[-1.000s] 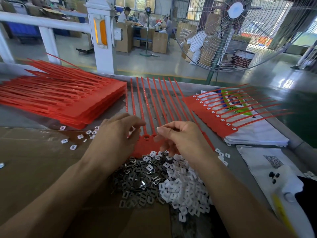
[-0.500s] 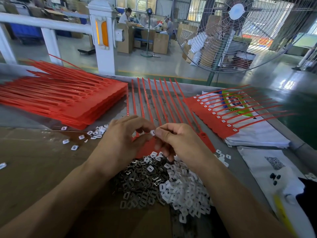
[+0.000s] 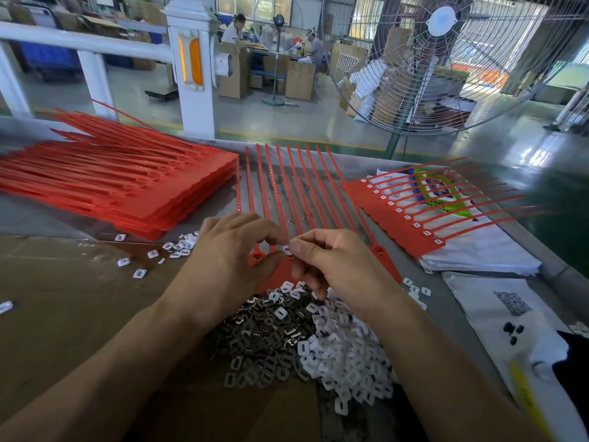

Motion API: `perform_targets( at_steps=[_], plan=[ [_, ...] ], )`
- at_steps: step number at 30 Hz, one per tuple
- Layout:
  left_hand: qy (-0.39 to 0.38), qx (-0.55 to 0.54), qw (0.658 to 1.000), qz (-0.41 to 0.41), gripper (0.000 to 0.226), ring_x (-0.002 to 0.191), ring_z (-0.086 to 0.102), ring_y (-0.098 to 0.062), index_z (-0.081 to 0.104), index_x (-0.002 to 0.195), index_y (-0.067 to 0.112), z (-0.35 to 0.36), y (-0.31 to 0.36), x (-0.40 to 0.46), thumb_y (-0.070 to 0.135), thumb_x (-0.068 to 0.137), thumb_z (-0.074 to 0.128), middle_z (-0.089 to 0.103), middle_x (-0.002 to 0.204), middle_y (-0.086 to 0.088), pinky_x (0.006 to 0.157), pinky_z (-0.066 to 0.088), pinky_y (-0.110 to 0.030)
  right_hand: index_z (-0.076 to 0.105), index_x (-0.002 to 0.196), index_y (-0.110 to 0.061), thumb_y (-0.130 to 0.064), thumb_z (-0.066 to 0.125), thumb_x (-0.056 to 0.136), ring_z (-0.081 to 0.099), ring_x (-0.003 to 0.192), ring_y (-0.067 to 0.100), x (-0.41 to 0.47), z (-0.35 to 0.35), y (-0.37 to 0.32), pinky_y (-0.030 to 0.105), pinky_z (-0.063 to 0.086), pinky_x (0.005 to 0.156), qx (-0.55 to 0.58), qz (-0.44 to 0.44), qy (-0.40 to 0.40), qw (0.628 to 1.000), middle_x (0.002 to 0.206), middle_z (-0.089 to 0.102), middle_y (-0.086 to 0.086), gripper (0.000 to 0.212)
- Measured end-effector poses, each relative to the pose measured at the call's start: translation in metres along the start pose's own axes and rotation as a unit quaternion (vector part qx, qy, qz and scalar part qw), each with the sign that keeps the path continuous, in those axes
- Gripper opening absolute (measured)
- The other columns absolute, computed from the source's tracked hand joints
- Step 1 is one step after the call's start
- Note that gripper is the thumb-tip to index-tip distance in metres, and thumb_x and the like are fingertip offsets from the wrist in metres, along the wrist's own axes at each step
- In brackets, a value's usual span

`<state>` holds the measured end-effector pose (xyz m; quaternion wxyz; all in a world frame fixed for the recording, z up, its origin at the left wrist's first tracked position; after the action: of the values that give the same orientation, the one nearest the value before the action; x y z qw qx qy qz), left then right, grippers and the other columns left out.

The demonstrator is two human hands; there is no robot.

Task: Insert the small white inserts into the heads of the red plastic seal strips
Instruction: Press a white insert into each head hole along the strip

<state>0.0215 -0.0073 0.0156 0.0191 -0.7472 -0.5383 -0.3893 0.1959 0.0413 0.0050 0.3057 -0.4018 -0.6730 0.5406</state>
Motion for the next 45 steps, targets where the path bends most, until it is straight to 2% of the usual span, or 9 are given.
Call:
perform_targets(
  at_steps=[4, 8, 16, 30, 38, 45],
  plan=[
    [0.005, 0.015, 0.999, -0.03, 0.018, 0.097, 0.052, 0.0, 0.058, 0.1, 0.044, 0.003, -0.005, -0.001, 0.051, 0.083, 0.056, 0.058, 0.096, 0.026, 0.088, 0.033, -0.034, 0.072, 0.105, -0.017, -0.033, 0.065, 0.102, 0.055, 0.057, 0.012, -0.002, 0.001, -0.002, 0.026, 0.047, 0.049, -0.005, -0.009, 0.015, 1.0, 0.076, 0.073, 0.002, 0.018],
    [0.013, 0.052, 0.994, -0.1, 0.012, 0.103, 0.05, -0.006, 0.064, 0.096, 0.041, 0.002, -0.02, -0.003, 0.042, 0.085, 0.069, 0.059, 0.098, 0.024, 0.089, 0.024, -0.031, 0.071, 0.107, -0.019, -0.026, 0.064, 0.102, 0.056, 0.057, 0.011, -0.002, -0.001, -0.004, 0.023, 0.047, 0.046, -0.021, -0.022, 0.052, 0.998, 0.077, 0.074, 0.0, 0.011],
    [-0.033, 0.09, 0.98, -0.176, 0.011, 0.112, 0.044, -0.01, 0.067, 0.093, 0.04, 0.01, -0.033, -0.004, 0.048, 0.087, 0.069, 0.059, 0.103, 0.019, 0.089, 0.015, -0.03, 0.072, 0.105, -0.021, -0.022, 0.063, 0.103, 0.057, 0.056, 0.01, -0.001, -0.005, -0.004, 0.026, 0.048, 0.049, -0.035, -0.027, 0.084, 0.995, 0.078, 0.075, 0.001, 0.009],
    [-0.036, 0.117, 0.971, -0.206, 0.007, 0.112, 0.044, -0.015, 0.069, 0.094, 0.04, 0.01, -0.032, -0.002, 0.044, 0.088, 0.069, 0.059, 0.102, 0.017, 0.087, 0.016, -0.034, 0.072, 0.105, -0.021, -0.024, 0.062, 0.102, 0.059, 0.056, 0.007, -0.002, -0.005, -0.004, 0.025, 0.049, 0.051, -0.057, -0.028, 0.085, 0.994, 0.079, 0.075, 0.0, 0.011],
    [-0.039, 0.107, 0.975, -0.188, 0.02, 0.121, 0.042, -0.014, 0.068, 0.103, 0.038, 0.012, -0.024, -0.004, 0.052, 0.089, 0.066, 0.061, 0.115, 0.015, 0.1, 0.018, -0.036, 0.073, 0.102, -0.021, -0.025, 0.063, 0.102, 0.059, 0.055, 0.008, -0.003, -0.003, -0.004, 0.019, 0.044, 0.046, -0.074, -0.03, 0.085, 0.993, 0.078, 0.075, 0.0, 0.01],
    [-0.041, 0.098, 0.975, -0.197, 0.013, 0.116, 0.045, -0.014, 0.07, 0.101, 0.038, 0.015, -0.024, -0.002, 0.046, 0.092, 0.065, 0.063, 0.111, 0.016, 0.1, 0.02, -0.038, 0.073, 0.101, -0.024, -0.029, 0.064, 0.101, 0.061, 0.058, 0.008, -0.002, -0.001, -0.003, 0.021, 0.049, 0.053, -0.084, -0.025, 0.074, 0.993, 0.079, 0.076, -0.002, 0.01]
  ],
)
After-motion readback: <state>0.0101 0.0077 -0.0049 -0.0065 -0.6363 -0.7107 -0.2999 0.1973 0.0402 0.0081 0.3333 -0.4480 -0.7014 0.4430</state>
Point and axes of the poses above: each hand's wrist, its own x-axis towards the middle knuckle, its own z-axis out of the palm, y = z × x, the point moved 4 cm from there along x, towards the middle knuckle
